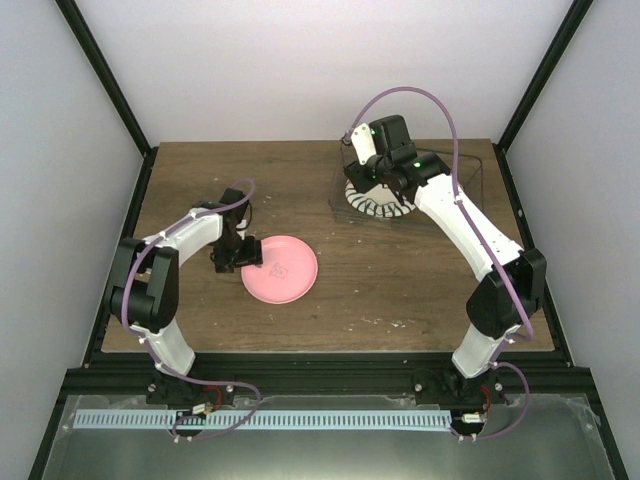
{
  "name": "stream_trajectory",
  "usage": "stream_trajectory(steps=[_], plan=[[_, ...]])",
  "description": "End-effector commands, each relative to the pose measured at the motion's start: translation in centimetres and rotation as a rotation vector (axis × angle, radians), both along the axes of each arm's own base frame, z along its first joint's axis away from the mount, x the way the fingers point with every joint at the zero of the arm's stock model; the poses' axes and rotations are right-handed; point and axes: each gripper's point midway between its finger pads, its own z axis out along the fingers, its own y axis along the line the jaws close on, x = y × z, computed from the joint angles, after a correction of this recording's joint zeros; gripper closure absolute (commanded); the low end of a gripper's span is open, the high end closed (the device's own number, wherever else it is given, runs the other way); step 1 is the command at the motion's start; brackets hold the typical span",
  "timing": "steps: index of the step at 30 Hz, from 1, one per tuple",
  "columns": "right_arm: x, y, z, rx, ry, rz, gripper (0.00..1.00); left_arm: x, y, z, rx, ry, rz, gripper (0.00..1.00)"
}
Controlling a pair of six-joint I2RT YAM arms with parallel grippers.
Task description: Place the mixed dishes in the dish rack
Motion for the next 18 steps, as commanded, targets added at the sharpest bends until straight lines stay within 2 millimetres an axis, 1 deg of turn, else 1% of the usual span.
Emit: stream_trajectory(steps=[1,3,4,9,12,14,16,18], plan=[[-0.9,-0.5,0.6,0.013,0.009,-0.022,0.47,-0.3,0.8,-1.1,0.073,0.009,-0.006,0.41],[-0.9,-0.4,0.5,0.013,0.013,-0.023,0.47,-0.4,1.2,-1.5,0.12,0.018,-0.016,0.47],[-0.9,-0.4,0.5,0.012,0.013,-0.023,0.47,-0.5,1.3,-1.7,0.136,0.025,-0.02,0.49],[-0.7,-0.6,0.3,-0.005,0.009,-0.032,0.48,-0.4,1.3,-2.7,0.149,0.039,-0.022,0.53],[-0.6,-0.6,-0.1,-0.013,0.015,-0.035,0.48,-0.2,1.1,-3.2,0.143,0.047,-0.03,0.61],[-0.5,-0.6,0.0,-0.012,0.014,-0.037,0.48,0.2,0.8,-3.1,0.132,0.043,-0.037,0.67],[-0.3,-0.5,0.1,-0.01,0.012,-0.038,0.48,0.9,0.3,-2.7,0.111,0.029,-0.046,0.8],[-0.1,-0.3,0.2,-0.005,0.014,-0.035,0.48,1.5,-0.2,-2.2,0.09,0.019,-0.064,0.9]])
